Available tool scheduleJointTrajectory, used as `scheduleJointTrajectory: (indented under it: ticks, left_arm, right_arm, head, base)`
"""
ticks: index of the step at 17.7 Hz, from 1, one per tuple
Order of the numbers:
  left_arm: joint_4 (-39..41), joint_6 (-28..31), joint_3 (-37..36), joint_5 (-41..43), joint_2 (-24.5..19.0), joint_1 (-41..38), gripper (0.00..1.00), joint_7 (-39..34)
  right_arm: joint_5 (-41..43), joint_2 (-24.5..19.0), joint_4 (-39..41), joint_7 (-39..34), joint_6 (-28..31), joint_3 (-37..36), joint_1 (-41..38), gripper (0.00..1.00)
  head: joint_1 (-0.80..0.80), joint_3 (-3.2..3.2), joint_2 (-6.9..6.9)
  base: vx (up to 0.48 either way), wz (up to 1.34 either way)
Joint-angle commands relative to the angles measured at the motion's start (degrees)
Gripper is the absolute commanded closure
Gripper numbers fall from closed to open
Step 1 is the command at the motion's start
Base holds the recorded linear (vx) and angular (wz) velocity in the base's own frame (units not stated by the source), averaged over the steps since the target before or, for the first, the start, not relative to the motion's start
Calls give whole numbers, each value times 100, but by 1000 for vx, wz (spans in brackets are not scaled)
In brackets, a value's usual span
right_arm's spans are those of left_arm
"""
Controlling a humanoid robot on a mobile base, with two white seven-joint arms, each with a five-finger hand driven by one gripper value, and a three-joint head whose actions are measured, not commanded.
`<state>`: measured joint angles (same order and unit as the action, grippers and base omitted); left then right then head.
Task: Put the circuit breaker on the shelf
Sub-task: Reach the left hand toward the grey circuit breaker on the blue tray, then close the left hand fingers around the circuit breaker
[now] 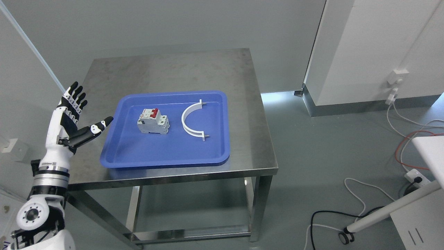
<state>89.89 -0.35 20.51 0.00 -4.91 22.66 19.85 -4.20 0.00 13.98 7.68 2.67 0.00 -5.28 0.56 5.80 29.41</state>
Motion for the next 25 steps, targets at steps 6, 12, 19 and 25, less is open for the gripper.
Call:
scheduleJointTrajectory:
  ticks: [6,12,19,25]
  left_arm:
    - [-120,-71,-959,150,-79,141,0,71]
    - [-436,0,-2323,1124,-1257,722,11,691]
    - [-1331,52,-2280,2407,-1258,1292,16,1619]
    - [-1729,8,-2209,2672,-1276,1637,33,1627]
  right_arm:
    - [-2,100,0,14,182,114,0,0]
    - [-2,100,0,5,190,114,0,0]
    - [7,100,0,14,190,114,0,0]
    - [-2,100,0,14,190,114,0,0]
  head:
    - [0,0,0]
    - [0,0,0]
    - [0,0,0]
    - [0,0,0]
  base:
    - [-3,-16]
    - [0,0]
    - [0,0]
    - [0,0]
